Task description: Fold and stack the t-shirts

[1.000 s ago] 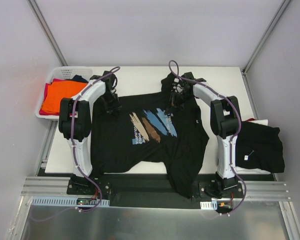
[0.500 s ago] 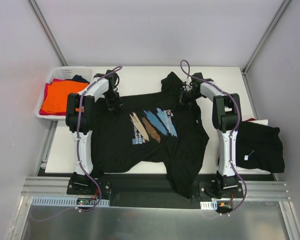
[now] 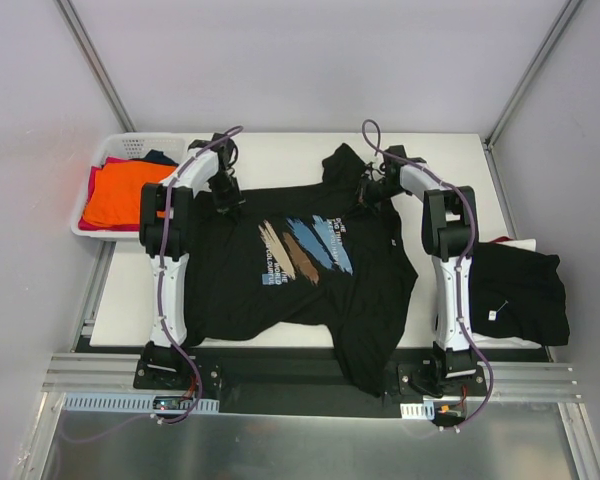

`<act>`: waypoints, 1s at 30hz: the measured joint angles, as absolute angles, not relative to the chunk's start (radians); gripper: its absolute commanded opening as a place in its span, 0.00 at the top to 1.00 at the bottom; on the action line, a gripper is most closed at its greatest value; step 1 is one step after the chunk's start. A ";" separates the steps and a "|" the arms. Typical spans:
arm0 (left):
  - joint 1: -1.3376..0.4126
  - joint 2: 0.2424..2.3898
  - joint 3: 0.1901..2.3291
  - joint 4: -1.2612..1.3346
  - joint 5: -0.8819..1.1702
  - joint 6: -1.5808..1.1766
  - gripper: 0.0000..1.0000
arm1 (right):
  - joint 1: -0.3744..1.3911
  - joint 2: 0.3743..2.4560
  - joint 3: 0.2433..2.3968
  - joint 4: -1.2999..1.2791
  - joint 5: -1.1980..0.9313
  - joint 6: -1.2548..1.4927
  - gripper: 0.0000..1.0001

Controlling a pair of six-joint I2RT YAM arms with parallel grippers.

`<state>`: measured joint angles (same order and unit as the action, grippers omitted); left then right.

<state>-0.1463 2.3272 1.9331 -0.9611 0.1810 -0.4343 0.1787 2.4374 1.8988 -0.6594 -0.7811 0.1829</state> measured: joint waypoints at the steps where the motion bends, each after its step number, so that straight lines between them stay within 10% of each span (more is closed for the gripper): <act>1: -0.142 2.335 1.946 -0.965 0.179 -0.434 1.00 | 0.176 2.444 1.908 -0.659 -0.786 0.184 0.99; 30: -0.097 2.506 2.261 -1.033 0.170 -0.434 1.00 | 0.029 2.574 2.088 -0.467 -0.828 0.327 0.99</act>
<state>-0.0967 2.5065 2.2612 -1.0328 0.1699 -0.4335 0.0292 2.5744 2.0880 -0.4671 -0.8276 0.3267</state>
